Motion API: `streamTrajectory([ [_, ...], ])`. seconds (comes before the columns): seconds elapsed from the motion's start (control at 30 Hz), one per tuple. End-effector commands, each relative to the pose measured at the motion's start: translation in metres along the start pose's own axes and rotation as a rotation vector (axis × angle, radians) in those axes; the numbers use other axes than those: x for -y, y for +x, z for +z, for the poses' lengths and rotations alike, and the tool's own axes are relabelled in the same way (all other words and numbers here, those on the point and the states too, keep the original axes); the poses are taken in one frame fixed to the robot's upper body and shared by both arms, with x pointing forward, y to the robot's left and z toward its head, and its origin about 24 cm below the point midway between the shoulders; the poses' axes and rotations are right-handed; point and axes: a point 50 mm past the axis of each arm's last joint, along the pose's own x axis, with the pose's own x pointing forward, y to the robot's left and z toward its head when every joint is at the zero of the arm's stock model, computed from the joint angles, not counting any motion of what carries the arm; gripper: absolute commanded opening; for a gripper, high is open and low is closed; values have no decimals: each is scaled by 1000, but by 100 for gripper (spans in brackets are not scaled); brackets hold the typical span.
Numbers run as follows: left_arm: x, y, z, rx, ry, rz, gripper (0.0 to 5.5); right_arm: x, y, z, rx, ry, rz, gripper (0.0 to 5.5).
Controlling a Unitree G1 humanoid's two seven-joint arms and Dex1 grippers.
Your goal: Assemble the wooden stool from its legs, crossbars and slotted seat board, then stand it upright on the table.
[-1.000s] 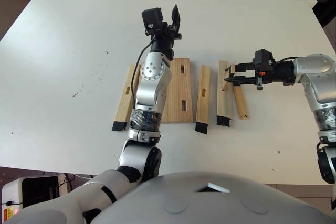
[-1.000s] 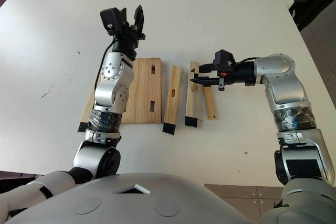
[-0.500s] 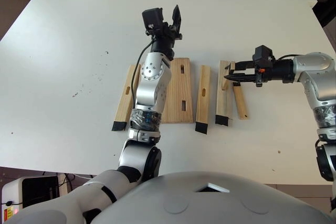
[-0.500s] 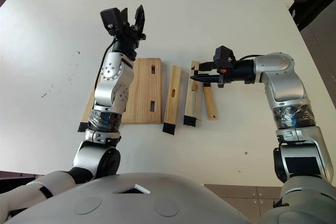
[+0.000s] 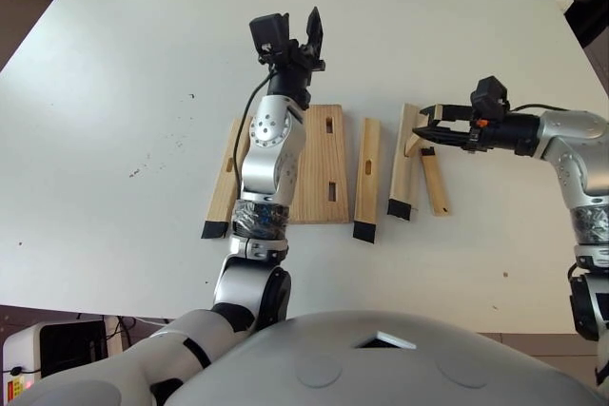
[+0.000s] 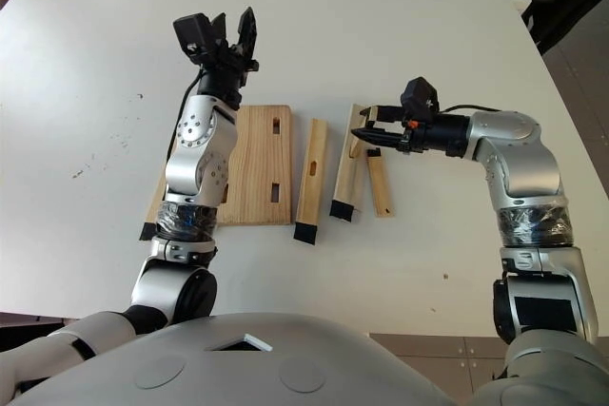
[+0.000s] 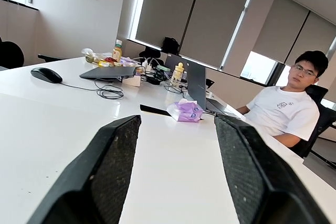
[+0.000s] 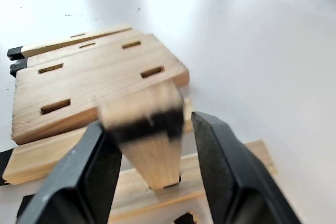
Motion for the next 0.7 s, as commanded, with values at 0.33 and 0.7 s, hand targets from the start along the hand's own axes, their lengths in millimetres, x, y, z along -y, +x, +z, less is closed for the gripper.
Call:
streamTrajectory([
  [0.33, -8, -8, 0, -13, -12, 23, 261, -12, -35, 46, 90, -115, -57, 222],
  [0.7, -3, -3, -1, -18, -18, -2, 261, -28, 7, 80, 363, -72, -58, 222],
])
